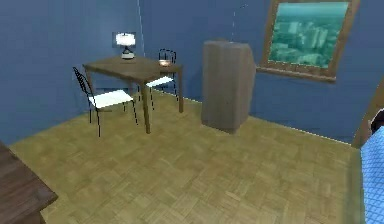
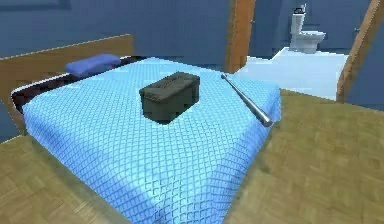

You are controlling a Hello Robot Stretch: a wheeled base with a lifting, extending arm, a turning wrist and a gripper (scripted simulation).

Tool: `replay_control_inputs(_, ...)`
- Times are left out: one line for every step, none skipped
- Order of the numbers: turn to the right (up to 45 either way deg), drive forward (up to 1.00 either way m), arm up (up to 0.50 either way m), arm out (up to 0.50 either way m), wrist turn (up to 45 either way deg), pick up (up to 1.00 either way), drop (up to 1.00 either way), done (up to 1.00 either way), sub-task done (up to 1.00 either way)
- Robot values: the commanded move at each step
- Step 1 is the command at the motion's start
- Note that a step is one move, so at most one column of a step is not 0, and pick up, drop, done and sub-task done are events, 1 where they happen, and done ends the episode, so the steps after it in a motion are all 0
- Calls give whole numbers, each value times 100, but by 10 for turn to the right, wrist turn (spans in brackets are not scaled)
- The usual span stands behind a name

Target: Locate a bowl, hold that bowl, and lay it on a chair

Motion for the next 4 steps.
replay_control_inputs(0,55,0,0,0,0,0,0,0)
replay_control_inputs(-120,0,0,0,0,0,0,0,0)
replay_control_inputs(0,100,0,0,0,0,0,0,0)
replay_control_inputs(-90,0,0,0,0,0,0,0,0)
